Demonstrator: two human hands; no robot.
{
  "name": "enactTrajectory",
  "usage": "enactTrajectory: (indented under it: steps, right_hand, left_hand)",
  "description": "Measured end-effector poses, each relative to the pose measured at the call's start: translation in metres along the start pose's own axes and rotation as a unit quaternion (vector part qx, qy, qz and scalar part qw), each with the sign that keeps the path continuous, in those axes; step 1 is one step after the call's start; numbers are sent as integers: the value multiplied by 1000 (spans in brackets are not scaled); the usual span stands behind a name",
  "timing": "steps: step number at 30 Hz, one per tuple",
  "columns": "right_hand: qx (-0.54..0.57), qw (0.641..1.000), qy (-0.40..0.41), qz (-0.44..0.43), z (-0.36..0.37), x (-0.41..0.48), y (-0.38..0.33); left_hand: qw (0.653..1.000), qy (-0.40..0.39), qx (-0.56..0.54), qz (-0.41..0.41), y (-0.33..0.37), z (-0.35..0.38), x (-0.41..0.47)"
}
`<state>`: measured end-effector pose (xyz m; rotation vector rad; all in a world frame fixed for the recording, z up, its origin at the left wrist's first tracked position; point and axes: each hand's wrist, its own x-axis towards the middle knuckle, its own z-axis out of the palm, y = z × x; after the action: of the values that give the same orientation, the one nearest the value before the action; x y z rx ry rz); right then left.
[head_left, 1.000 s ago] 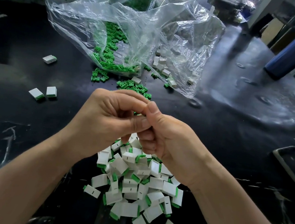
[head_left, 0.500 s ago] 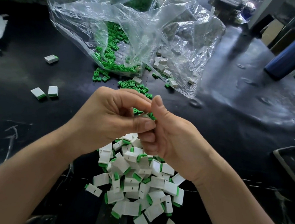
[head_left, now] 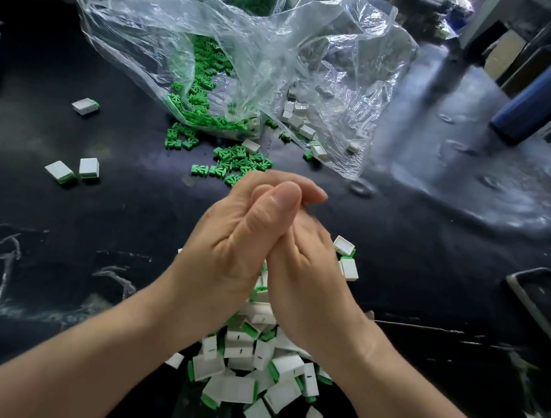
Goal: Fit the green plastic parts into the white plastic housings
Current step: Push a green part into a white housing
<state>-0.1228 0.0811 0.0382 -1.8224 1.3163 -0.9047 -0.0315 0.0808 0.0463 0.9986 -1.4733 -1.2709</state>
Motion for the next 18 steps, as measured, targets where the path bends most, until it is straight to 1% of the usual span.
enactTrajectory:
  steps: [4,9,13,16,18]
  right_hand:
    - [13,1000,10,1,1,-3,-3]
    - [29,999,32,4,3,-5,-6]
    - [30,999,32,12,3,-5,-6]
    - [37,998,53,16,5,-5,-7]
    - [44,997,68,4,6,-6,-8]
  left_hand:
    - [999,23,-38,4,1,3,-3]
    - [996,28,-89,-3,0,4,-5]
    - [996,38,-83,-6,1,4,-6]
    - [996,40,-77,-2,-1,4,-5]
    - [996,45,-79,-8,-4,3,-6]
